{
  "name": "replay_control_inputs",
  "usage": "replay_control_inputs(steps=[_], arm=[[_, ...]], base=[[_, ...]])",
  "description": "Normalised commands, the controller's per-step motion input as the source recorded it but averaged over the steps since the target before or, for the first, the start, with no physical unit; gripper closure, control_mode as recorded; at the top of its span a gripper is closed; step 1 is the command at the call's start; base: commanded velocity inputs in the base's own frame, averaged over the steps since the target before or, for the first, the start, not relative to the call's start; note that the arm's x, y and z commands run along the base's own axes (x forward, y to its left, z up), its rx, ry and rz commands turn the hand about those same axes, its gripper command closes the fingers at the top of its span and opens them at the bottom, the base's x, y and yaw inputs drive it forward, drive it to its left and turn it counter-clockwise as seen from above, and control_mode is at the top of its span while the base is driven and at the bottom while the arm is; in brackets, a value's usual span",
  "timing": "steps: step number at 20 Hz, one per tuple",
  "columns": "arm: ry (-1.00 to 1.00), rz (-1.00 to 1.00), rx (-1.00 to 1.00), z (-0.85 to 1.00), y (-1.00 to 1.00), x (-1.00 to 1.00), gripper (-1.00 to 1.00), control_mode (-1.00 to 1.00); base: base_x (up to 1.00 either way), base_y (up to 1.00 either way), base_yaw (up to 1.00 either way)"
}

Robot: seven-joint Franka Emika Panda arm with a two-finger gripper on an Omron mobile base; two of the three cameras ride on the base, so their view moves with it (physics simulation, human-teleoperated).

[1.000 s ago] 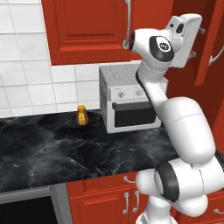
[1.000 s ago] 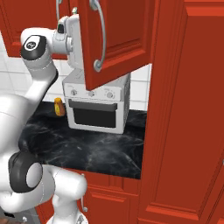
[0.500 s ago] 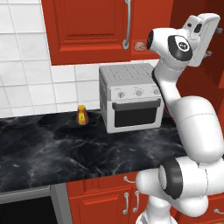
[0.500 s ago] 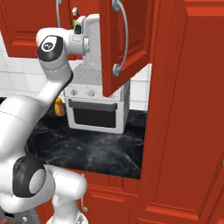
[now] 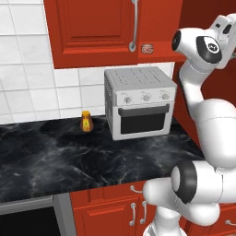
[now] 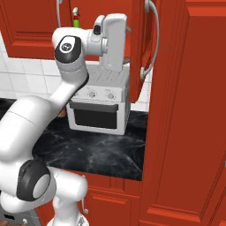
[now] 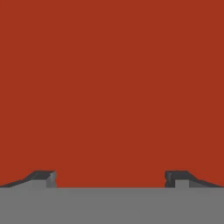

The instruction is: Pick the bar soap and spray from the cabinet and place them on the counter.

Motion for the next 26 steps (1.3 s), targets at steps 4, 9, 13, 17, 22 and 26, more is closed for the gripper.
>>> replay_control_inputs(steps=[4,9,13,17,22,26], arm=[[-0.04,0.00,0.02,0.00,-0.38,-0.01,-1.00,-1.00],[-0.07,0.00,0.02,0.00,-0.24,-0.09,-1.00,-1.00],[-0.08,0.00,0.03,0.00,-0.16,-0.12,-1.00,-1.00],[-0.02,0.00,0.05,-0.05,-0.05,-0.02,-1.00,-1.00],[-0.06,0.03,0.04,-0.04,0.03,-0.17,-1.00,-1.00],[-0.15,0.07,0.06,0.00,0.26,-0.35,-1.00,-1.00]], base=[[0.00,0.00,0.00],[0.00,0.00,0.00],[0.00,0.00,0.00],[0.00,0.00,0.00],[0.00,0.00,0.00],[0.00,0.00,0.00]])
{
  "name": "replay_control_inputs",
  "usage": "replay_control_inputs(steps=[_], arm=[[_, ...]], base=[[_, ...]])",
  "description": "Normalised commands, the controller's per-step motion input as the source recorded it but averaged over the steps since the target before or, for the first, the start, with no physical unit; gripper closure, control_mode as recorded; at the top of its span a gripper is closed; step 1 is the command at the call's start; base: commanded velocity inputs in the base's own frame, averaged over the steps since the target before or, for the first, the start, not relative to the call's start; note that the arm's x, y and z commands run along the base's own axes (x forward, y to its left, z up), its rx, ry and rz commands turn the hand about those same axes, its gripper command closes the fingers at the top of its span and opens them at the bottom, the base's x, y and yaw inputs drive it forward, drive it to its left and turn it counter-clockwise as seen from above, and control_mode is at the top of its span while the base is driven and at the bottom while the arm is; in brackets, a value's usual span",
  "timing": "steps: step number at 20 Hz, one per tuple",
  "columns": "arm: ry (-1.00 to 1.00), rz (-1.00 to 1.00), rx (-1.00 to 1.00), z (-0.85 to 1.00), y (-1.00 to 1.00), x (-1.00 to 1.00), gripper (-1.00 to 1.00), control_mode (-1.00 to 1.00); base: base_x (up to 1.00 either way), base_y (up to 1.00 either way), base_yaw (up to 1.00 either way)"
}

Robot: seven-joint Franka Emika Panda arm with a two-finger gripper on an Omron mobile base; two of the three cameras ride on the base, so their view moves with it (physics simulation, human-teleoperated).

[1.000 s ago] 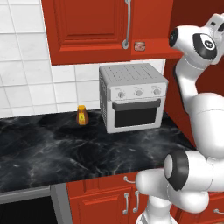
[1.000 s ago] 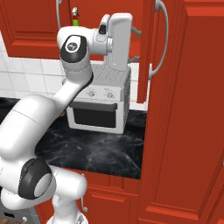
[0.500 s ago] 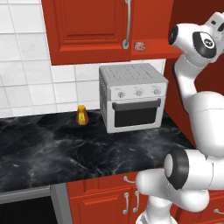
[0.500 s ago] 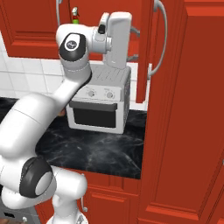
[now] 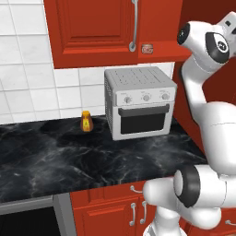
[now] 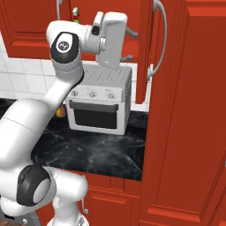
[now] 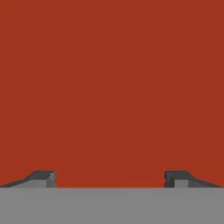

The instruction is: Pick the bar soap and spray from the cabinet and place them on the counter.

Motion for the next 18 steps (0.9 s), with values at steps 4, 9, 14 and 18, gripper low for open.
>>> replay_control_inputs(steps=[4,9,14,18], arm=[[-0.16,0.10,0.05,0.00,0.56,-0.32,-1.00,-1.00],[-0.14,0.10,0.06,-0.05,0.65,-0.26,-1.00,-1.00],[-0.12,0.11,0.02,-0.12,0.67,-0.27,-1.00,-1.00],[-0.02,0.11,0.00,-0.10,0.74,-0.12,-1.00,-1.00]], base=[[0.00,0.00,0.00],[0.00,0.00,0.00],[0.00,0.00,0.00],[0.00,0.00,0.00]])
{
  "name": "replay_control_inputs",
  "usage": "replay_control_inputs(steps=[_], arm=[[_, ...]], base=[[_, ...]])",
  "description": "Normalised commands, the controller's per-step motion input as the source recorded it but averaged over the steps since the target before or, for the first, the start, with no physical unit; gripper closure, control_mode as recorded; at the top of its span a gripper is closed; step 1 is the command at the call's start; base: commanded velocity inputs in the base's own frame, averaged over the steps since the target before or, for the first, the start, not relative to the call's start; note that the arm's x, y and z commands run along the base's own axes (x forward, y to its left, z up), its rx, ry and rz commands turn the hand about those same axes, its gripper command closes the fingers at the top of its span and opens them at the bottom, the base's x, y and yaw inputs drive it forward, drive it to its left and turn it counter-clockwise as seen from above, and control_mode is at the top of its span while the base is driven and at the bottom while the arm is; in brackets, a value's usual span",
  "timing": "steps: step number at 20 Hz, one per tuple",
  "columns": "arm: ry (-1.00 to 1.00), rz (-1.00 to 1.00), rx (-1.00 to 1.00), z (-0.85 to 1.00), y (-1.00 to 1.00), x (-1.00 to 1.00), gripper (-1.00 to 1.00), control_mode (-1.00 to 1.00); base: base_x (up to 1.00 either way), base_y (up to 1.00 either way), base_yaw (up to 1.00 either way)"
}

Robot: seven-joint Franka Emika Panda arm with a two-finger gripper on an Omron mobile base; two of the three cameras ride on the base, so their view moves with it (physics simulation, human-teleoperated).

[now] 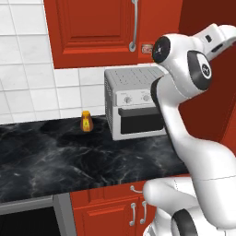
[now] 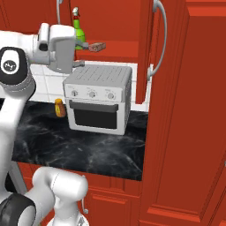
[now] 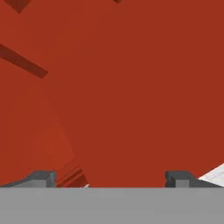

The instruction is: Pick the bar soap and spray from the cabinet and place them on the counter.

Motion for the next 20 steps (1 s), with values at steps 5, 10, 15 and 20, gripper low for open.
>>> replay_control_inputs(steps=[5,10,15,20], arm=[[-0.16,0.16,0.11,-0.04,0.53,-0.11,-1.00,-1.00],[-0.13,0.20,0.16,-0.04,0.51,-0.01,-1.00,-1.00],[-0.08,0.24,0.15,-0.03,0.36,0.00,-1.00,-1.00],[-0.09,0.25,0.10,0.00,0.22,0.00,-1.00,-1.00]], base=[[0.00,0.00,0.00],[0.00,0.00,0.00],[0.00,0.00,0.00],[0.00,0.00,0.00]])
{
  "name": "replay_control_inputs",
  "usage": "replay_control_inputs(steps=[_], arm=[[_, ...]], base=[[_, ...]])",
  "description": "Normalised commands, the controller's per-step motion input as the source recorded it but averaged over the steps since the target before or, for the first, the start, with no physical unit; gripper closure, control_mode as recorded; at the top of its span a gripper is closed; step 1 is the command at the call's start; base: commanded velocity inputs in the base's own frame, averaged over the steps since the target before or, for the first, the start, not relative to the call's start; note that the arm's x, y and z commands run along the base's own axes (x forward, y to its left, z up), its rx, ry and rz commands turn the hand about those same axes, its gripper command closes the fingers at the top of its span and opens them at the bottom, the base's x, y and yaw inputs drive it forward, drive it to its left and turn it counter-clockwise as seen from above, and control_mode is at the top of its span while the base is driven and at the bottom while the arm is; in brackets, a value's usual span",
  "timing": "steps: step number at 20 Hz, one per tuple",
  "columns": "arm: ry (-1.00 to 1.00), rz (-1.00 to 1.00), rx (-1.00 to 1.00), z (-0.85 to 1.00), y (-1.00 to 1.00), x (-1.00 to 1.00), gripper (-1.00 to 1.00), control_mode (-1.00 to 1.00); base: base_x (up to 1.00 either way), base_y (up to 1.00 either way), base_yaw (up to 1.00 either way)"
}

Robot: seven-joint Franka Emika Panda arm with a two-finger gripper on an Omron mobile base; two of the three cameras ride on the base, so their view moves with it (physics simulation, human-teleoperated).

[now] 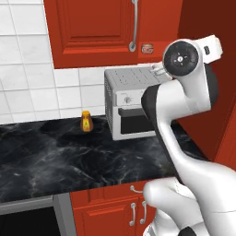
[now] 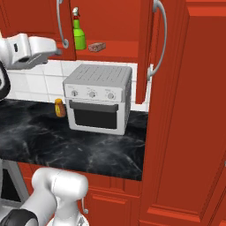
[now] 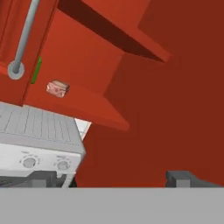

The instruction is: Pick the bar soap and spray from the cabinet and place them on the counter.

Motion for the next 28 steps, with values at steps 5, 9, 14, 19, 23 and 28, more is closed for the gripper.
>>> replay_control_inputs(steps=[5,9,14,19,23,28], arm=[[-0.14,0.27,0.09,0.00,0.19,-0.01,-1.00,-1.00],[-0.21,0.23,0.05,0.00,0.20,-0.06,-1.00,-1.00],[-0.19,0.13,0.01,0.00,0.30,-0.13,-1.00,-1.00],[-0.08,0.05,0.03,0.00,0.22,-0.07,-1.00,-1.00],[-0.07,0.13,0.08,0.00,0.10,0.00,-1.00,-1.00],[-0.07,0.19,0.13,0.04,0.00,0.00,-1.00,-1.00]], base=[[0.00,0.00,0.00],[0.00,0.00,0.00],[0.00,0.00,0.00],[0.00,0.00,0.00],[0.00,0.00,0.00],[0.00,0.00,0.00]])
